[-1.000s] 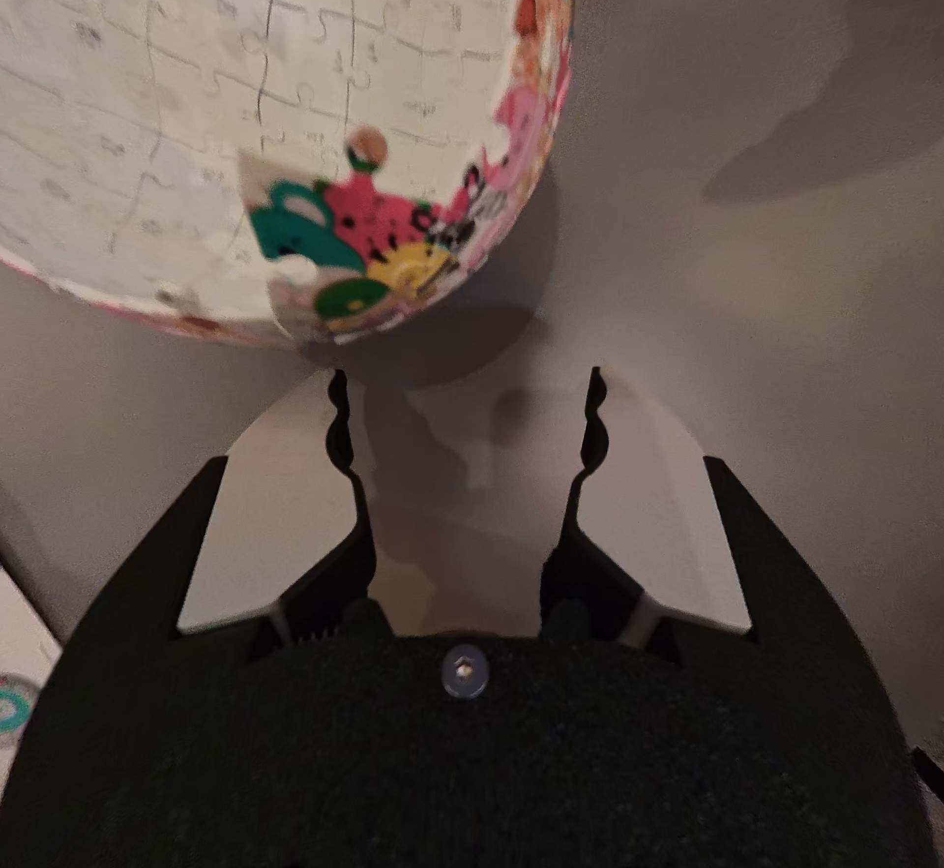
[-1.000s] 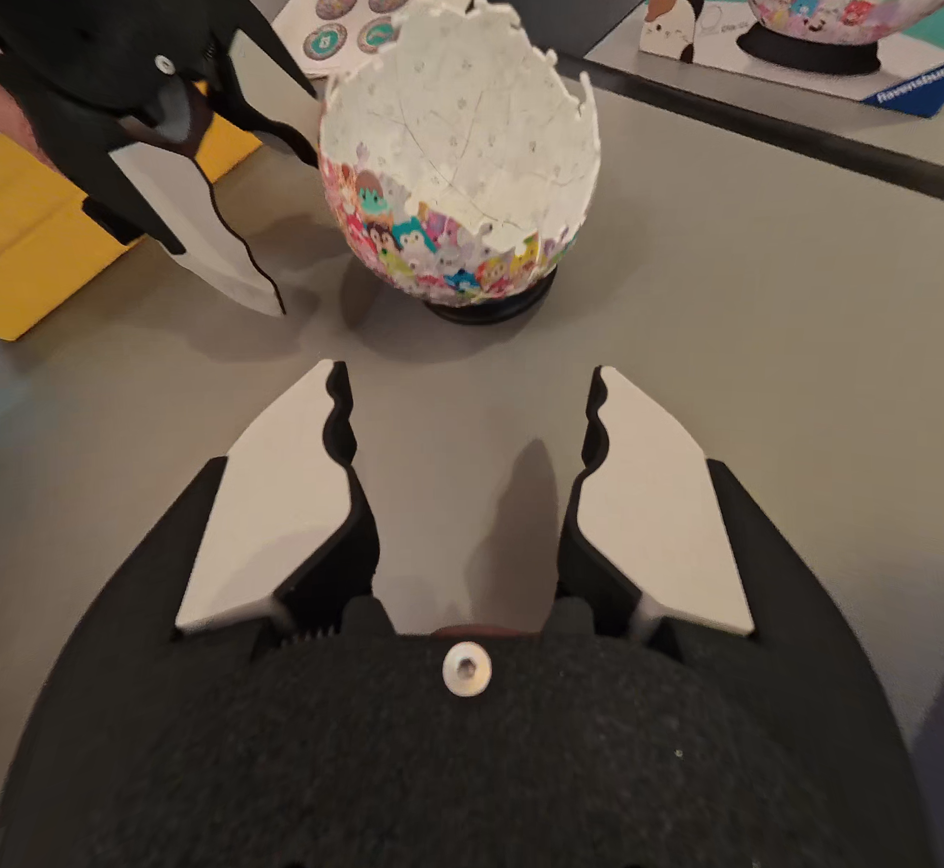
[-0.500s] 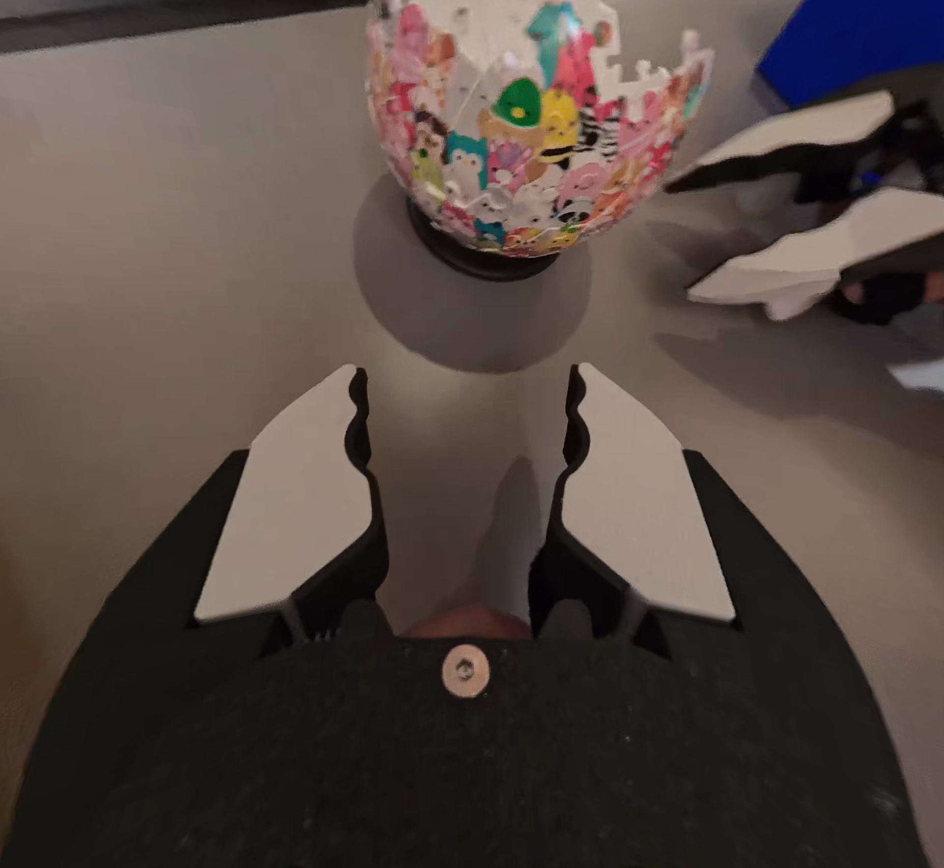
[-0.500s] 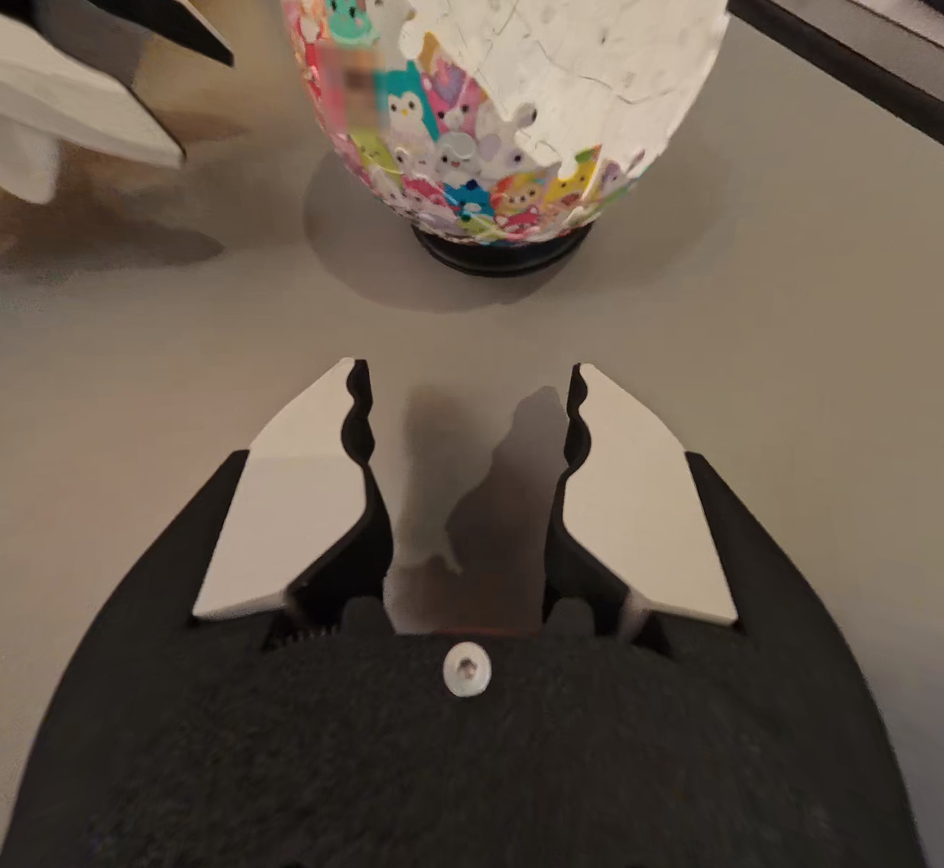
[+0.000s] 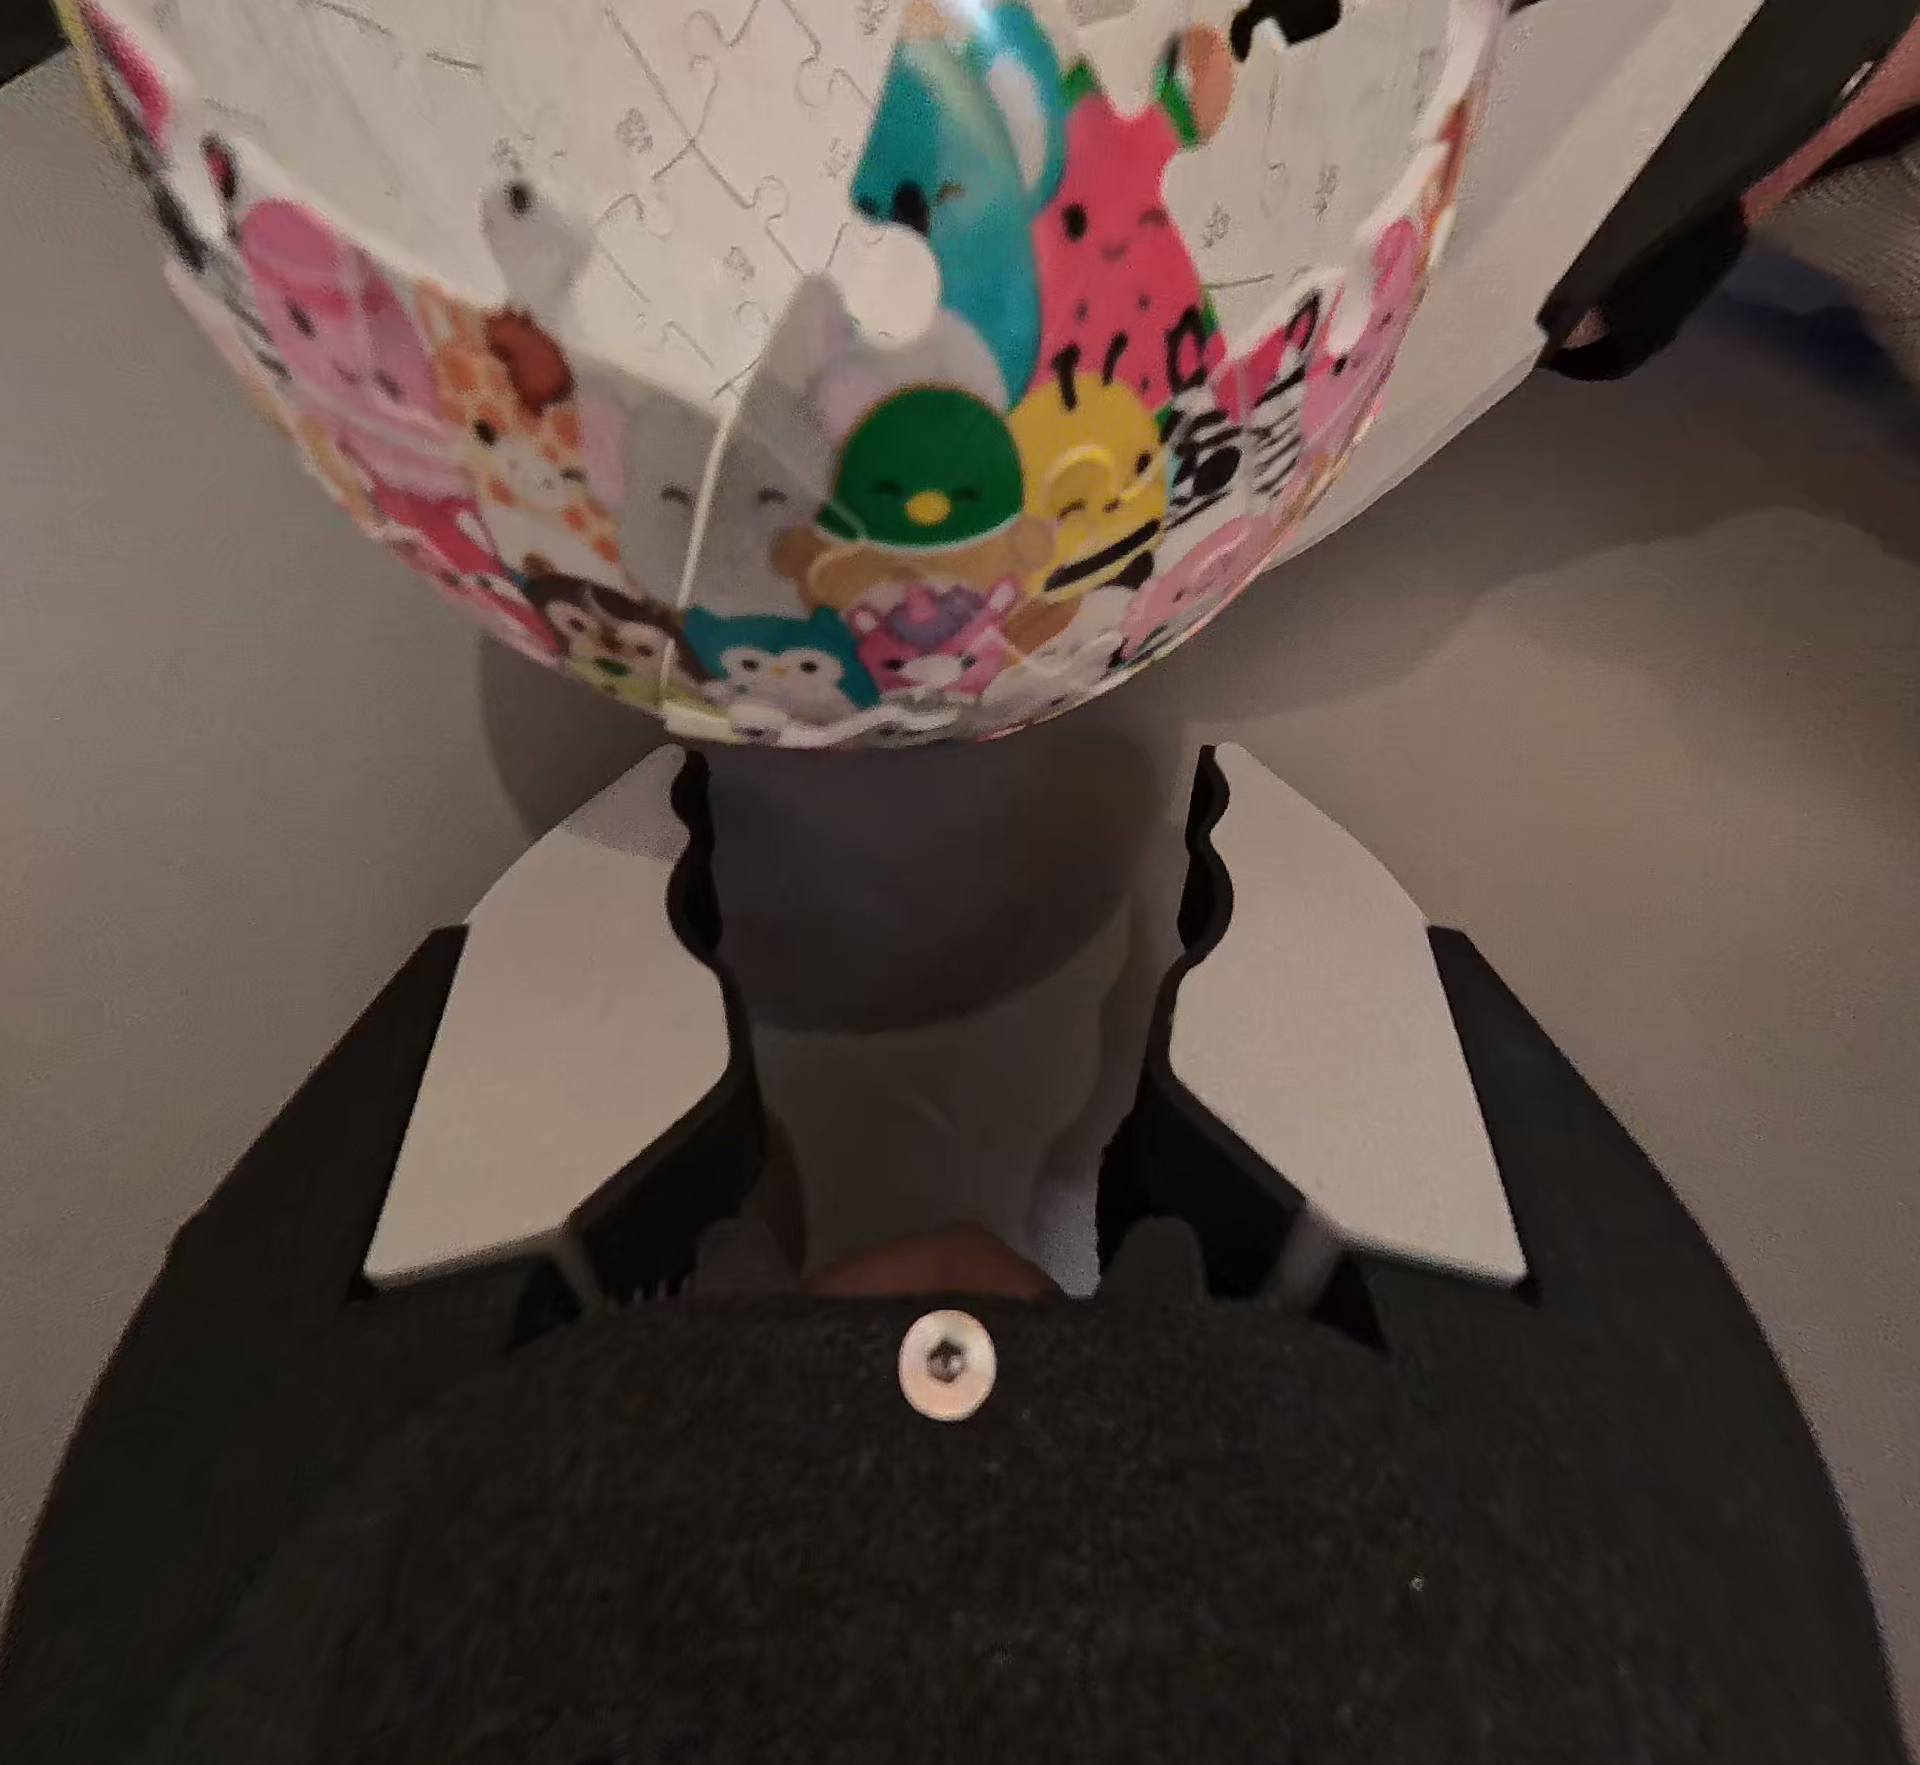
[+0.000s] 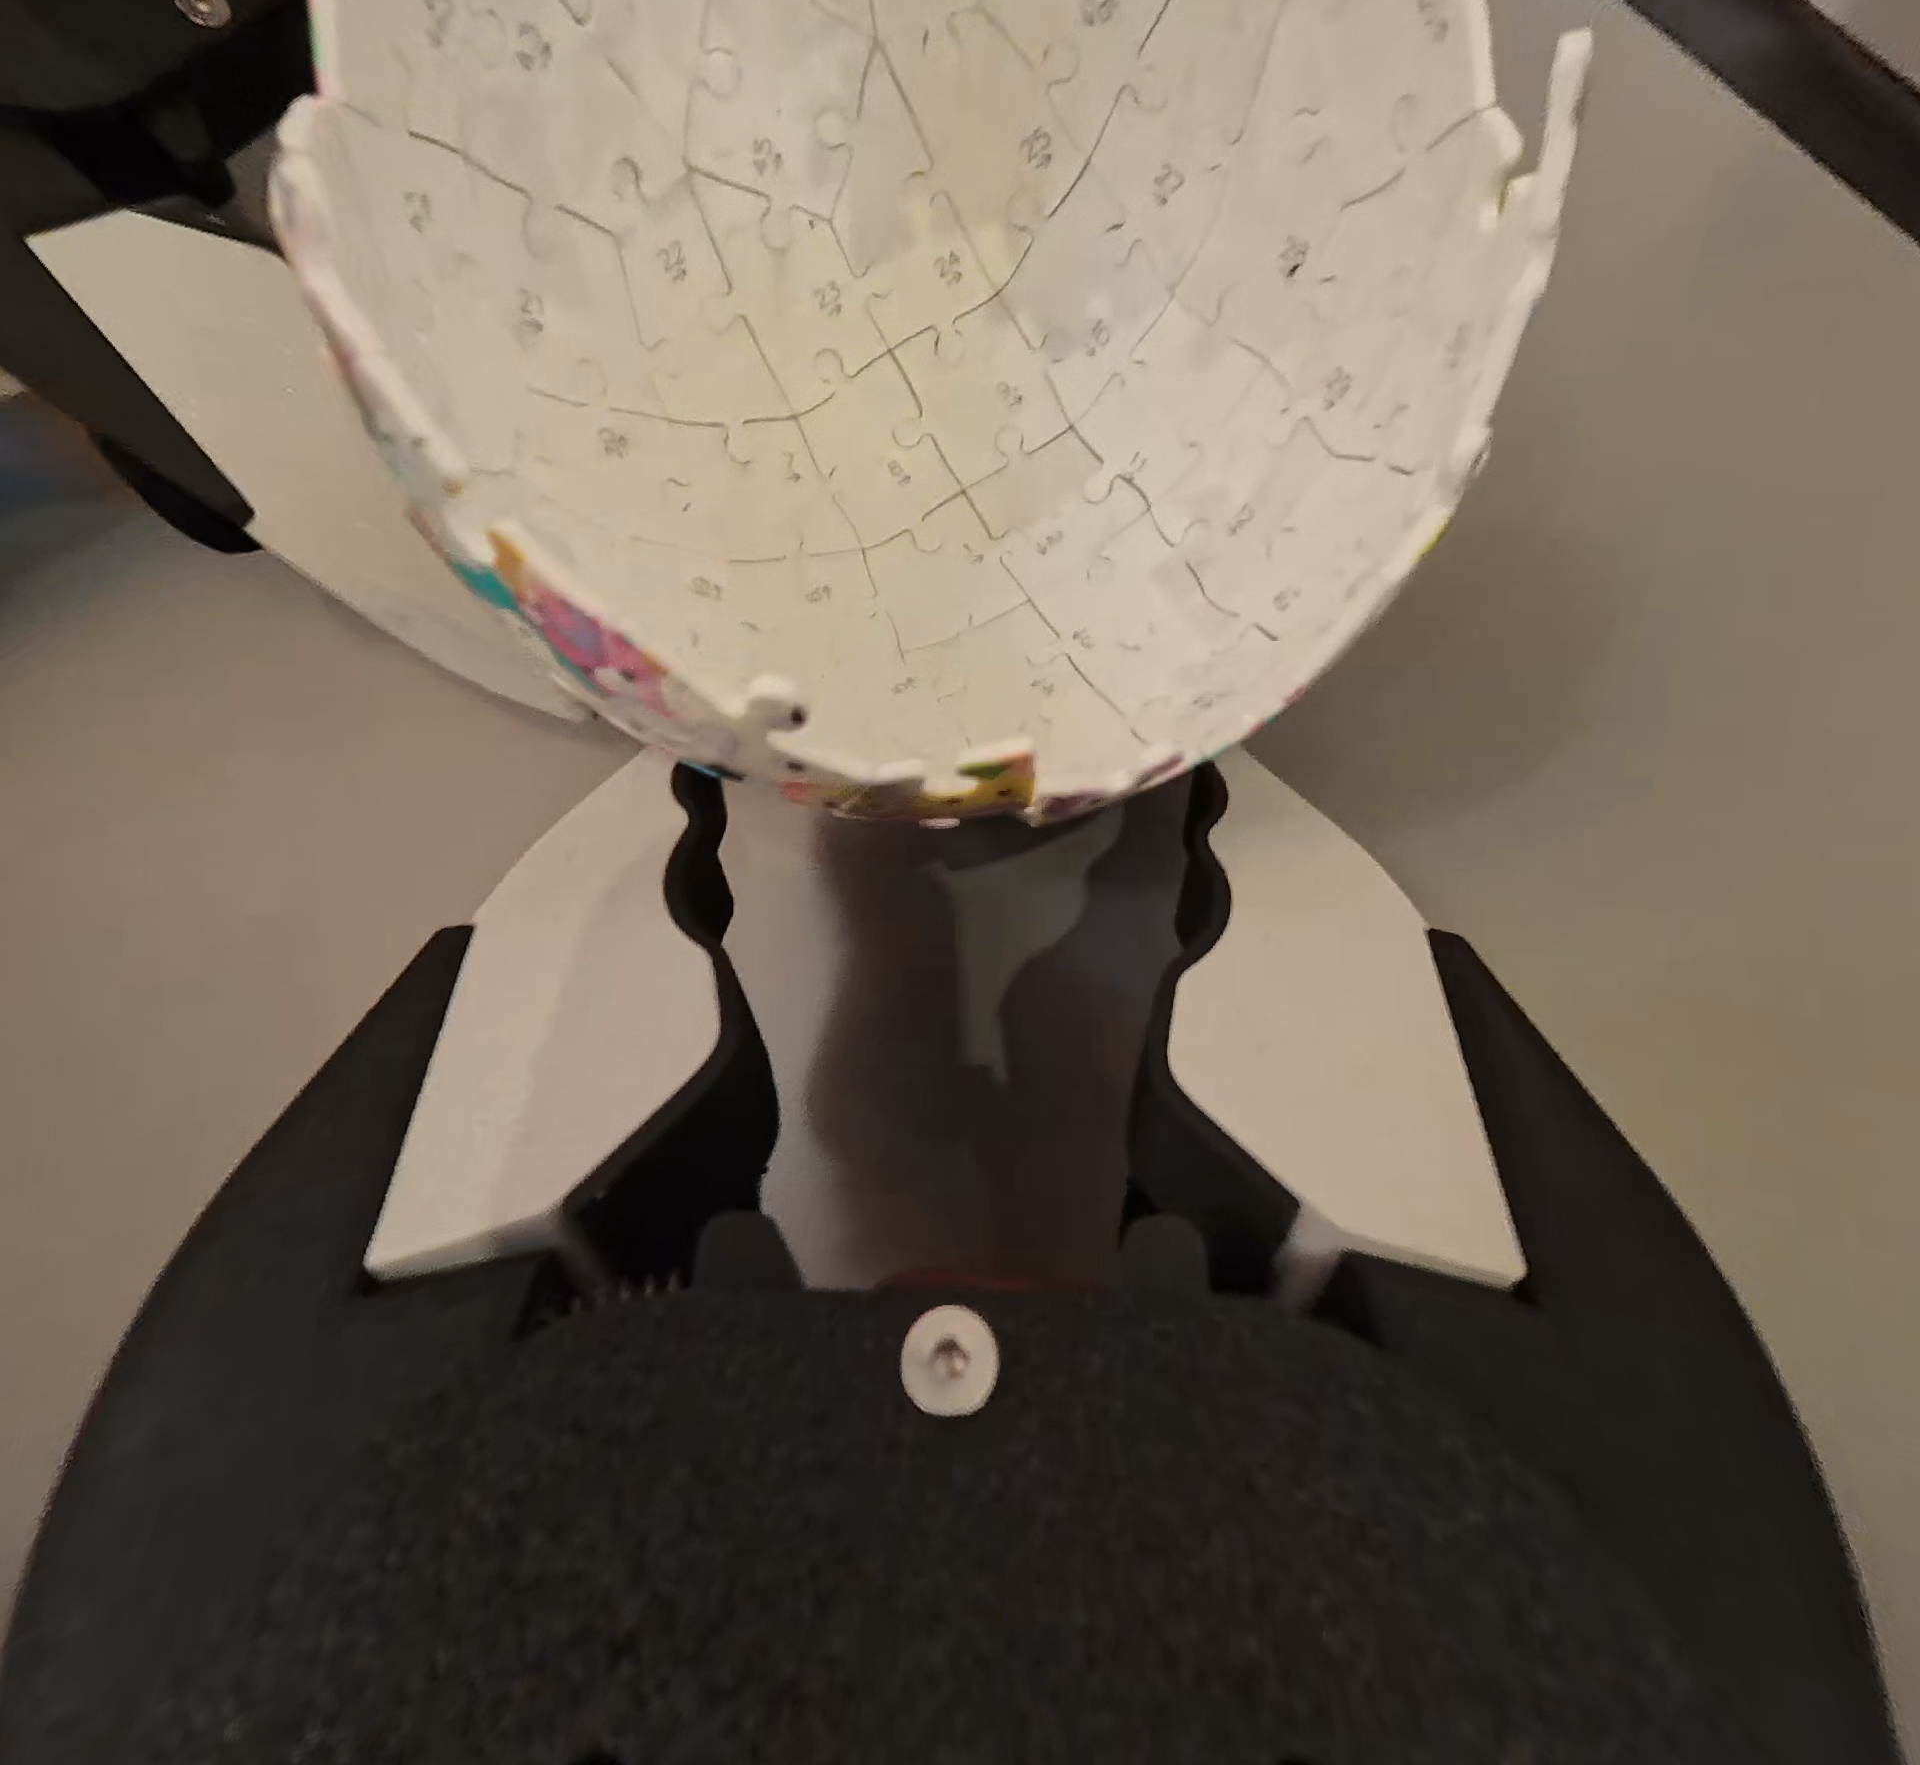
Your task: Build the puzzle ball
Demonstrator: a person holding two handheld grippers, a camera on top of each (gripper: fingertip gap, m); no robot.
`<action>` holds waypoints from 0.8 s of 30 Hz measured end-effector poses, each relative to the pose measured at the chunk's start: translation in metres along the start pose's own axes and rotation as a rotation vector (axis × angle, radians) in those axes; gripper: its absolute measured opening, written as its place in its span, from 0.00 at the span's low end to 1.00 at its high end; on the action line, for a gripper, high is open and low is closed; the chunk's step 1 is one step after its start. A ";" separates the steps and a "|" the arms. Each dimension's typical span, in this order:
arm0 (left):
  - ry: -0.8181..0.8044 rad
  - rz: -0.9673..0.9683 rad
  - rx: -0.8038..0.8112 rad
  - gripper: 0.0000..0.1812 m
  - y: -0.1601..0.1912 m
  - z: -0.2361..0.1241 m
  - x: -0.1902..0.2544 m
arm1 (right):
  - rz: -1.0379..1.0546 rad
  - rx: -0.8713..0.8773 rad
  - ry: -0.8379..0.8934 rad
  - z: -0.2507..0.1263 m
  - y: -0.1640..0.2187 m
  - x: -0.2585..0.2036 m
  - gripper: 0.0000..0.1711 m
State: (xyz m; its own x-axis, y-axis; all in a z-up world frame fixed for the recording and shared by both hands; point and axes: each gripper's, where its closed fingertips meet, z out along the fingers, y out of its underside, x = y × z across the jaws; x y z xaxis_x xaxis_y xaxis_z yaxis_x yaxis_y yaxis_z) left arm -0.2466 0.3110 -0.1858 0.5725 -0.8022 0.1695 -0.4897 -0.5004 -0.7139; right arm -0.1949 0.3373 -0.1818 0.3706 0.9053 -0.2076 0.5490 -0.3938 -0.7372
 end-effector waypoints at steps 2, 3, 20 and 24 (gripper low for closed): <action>0.034 0.018 -0.020 0.48 0.000 0.003 0.003 | -0.008 -0.024 -0.026 0.004 0.000 -0.001 0.49; 0.044 0.028 -0.021 0.47 -0.001 0.005 0.005 | -0.019 -0.029 -0.032 0.005 0.000 -0.002 0.48; 0.060 0.100 -0.046 0.51 0.027 -0.004 0.080 | -0.059 -0.085 -0.064 -0.017 0.039 -0.063 0.57; 0.069 0.114 -0.050 0.50 0.045 -0.013 0.117 | -0.076 -0.097 -0.096 -0.028 0.056 -0.093 0.57</action>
State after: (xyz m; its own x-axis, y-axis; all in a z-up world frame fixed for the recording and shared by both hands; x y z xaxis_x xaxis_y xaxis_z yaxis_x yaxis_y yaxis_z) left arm -0.2102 0.1907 -0.1890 0.4658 -0.8742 0.1370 -0.5823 -0.4194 -0.6965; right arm -0.1778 0.2271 -0.1862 0.2546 0.9423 -0.2173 0.6442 -0.3329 -0.6886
